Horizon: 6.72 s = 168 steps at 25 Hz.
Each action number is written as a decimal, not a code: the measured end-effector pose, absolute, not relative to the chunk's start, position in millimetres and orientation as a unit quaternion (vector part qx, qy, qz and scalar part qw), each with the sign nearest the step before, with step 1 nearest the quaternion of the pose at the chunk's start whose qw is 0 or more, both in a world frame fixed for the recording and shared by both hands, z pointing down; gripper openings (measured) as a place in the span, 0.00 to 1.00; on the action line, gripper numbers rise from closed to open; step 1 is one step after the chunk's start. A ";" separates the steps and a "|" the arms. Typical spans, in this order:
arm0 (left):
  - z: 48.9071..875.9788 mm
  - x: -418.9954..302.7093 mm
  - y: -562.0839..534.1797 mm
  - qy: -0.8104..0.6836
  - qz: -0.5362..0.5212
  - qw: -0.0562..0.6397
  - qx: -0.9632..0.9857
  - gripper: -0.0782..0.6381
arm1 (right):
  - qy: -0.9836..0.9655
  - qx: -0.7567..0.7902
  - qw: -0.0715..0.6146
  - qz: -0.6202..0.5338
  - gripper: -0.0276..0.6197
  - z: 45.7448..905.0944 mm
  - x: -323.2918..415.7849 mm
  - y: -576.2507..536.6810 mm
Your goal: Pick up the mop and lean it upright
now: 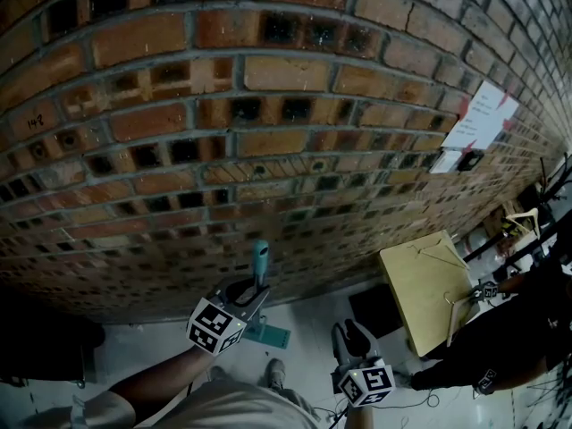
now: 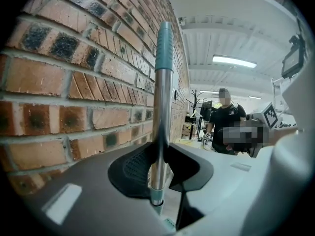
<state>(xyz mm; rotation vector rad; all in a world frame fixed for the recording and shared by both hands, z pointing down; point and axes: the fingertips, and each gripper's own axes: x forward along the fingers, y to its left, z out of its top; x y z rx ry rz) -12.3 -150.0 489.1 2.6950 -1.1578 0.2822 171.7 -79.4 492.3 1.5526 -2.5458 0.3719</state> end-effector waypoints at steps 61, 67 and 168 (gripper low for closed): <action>613.2 -73.8 -166.8 -0.464 0.154 0.185 0.853 0.28 | -0.853 0.489 0.104 0.150 0.21 524.9 145.7 -82.0; 639.7 -82.4 -166.6 -0.473 0.166 0.194 0.843 0.28 | -0.852 0.487 0.110 0.157 0.21 532.8 143.0 -81.7; 879.6 -102.2 -213.7 -0.447 0.339 0.250 0.789 0.28 | -0.815 0.526 0.157 0.187 0.21 554.5 142.9 -68.9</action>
